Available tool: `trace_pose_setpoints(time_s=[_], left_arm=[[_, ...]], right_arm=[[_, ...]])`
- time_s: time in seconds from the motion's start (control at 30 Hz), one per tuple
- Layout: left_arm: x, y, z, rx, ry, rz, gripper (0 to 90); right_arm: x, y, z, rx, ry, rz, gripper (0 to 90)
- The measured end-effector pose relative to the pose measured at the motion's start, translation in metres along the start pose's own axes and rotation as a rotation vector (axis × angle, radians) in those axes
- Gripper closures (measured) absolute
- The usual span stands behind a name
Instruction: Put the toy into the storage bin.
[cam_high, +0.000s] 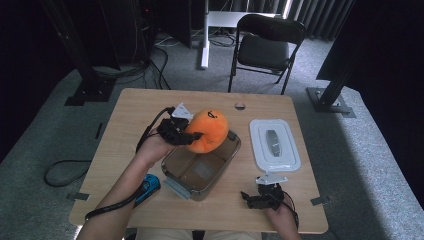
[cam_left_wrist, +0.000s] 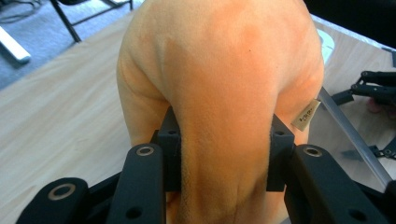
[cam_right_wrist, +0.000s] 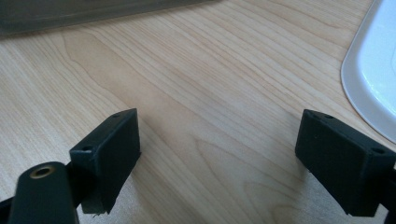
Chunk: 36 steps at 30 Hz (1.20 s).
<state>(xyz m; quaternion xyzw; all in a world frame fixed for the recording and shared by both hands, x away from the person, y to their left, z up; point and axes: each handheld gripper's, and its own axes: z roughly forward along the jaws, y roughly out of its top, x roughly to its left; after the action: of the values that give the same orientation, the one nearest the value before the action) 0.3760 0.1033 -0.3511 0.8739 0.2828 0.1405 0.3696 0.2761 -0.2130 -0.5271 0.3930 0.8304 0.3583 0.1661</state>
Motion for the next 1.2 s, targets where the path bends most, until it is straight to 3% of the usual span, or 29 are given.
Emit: trace_pose_setpoints(time_s=[0.27, 0.53, 1.2], left_arm=[[-0.006, -0.004, 0.014, 0.036, -0.006, 0.011, 62.4], [-0.003, -0.010, 0.021, 0.057, -0.032, -0.008, 62.3], [-0.008, -0.018, 0.033, 0.145, -0.016, 0.032, 61.5]], right_arm=[[0.000, 0.000, 0.000, 0.000, -0.001, -0.001, 13.5], [0.000, 0.000, 0.000, 0.000, 0.000, 0.000, 13.5], [0.000, 0.000, 0.000, 0.001, -0.001, 0.000, 13.6]])
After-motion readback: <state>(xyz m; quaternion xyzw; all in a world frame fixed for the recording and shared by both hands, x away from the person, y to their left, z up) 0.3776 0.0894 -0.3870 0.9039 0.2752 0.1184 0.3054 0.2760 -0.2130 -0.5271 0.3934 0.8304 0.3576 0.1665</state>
